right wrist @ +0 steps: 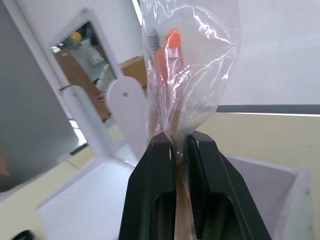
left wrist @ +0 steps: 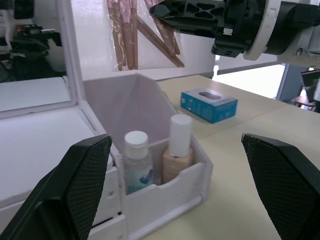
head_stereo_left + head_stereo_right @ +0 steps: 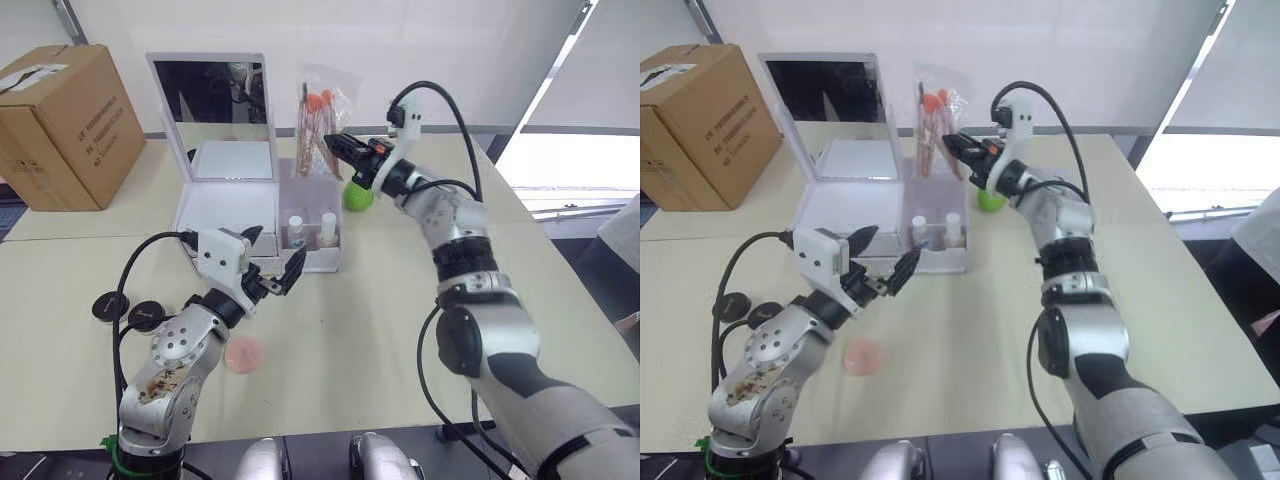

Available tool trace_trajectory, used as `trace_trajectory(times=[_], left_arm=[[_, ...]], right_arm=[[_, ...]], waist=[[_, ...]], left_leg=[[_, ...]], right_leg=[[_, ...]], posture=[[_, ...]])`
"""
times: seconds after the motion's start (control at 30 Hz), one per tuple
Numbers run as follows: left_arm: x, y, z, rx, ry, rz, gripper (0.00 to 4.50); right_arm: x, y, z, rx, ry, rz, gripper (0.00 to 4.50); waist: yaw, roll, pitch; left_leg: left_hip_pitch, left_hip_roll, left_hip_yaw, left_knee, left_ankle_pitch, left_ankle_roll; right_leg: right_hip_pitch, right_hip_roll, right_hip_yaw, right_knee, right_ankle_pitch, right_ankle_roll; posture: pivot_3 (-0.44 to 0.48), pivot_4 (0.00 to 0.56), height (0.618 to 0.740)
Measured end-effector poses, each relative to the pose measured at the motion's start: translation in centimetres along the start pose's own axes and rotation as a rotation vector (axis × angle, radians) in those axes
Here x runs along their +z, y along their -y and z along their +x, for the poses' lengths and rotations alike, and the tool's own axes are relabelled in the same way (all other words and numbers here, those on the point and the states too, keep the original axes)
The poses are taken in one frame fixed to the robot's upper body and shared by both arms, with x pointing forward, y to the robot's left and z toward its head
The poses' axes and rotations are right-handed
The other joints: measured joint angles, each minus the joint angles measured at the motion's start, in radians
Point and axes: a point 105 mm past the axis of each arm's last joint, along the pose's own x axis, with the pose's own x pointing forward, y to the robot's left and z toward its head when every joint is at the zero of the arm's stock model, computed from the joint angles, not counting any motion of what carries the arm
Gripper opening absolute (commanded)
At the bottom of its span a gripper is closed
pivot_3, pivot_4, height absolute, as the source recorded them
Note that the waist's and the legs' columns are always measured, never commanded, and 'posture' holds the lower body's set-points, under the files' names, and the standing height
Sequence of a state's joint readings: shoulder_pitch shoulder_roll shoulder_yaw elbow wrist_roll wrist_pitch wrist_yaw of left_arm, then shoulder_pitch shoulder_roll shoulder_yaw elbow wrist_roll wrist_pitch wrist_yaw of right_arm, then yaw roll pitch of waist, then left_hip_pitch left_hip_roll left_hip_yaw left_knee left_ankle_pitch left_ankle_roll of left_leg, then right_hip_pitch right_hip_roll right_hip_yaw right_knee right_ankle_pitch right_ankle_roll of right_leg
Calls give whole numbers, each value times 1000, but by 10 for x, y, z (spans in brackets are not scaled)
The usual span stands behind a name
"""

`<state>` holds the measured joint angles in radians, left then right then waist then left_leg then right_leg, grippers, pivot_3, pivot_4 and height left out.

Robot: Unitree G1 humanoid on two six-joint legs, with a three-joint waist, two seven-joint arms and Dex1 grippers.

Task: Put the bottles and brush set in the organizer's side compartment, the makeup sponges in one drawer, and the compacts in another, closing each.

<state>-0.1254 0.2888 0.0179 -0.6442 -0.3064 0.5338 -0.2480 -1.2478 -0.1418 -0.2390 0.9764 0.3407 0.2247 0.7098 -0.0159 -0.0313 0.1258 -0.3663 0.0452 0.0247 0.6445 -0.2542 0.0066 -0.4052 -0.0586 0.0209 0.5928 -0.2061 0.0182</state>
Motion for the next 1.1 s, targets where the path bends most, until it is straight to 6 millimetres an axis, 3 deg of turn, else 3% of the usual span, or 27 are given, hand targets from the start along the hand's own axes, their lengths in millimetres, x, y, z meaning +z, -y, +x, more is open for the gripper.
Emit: trace_trajectory(times=[0.23,0.53,0.77,0.97,1.1], left_arm=[[10,-7,2,32,44,48,4470],[18,-8,0,49,73,53,4470],[23,-8,3,51,84,52,4500],[26,-5,4,42,87,46,4500],[26,-4,5,32,88,29,4500]], right_arm=[[-41,-1,8,-21,-126,-22,84],[-56,-3,11,-52,-170,-30,84],[-49,2,13,-108,-138,7,2458],[-24,-2,18,-69,-76,8,4480],[-16,2,13,-55,-69,-10,4480]], waist=[[-3,0,0],[-2,0,0],[-2,0,0],[-2,0,0],[-1,0,0]], left_leg=[[-1,1,0,0,0,0],[-1,1,0,0,0,0],[-1,1,0,0,0,0],[-1,1,0,0,0,0],[-1,0,0,0,0,0]], right_leg=[[0,0,0,0,0,0],[0,-1,0,0,0,0],[0,-1,0,0,0,0],[0,-1,0,0,0,0],[0,-1,0,0,0,0]], posture=[[0,150,740],[0,150,740],[0,150,740],[0,150,740],[0,150,740]])
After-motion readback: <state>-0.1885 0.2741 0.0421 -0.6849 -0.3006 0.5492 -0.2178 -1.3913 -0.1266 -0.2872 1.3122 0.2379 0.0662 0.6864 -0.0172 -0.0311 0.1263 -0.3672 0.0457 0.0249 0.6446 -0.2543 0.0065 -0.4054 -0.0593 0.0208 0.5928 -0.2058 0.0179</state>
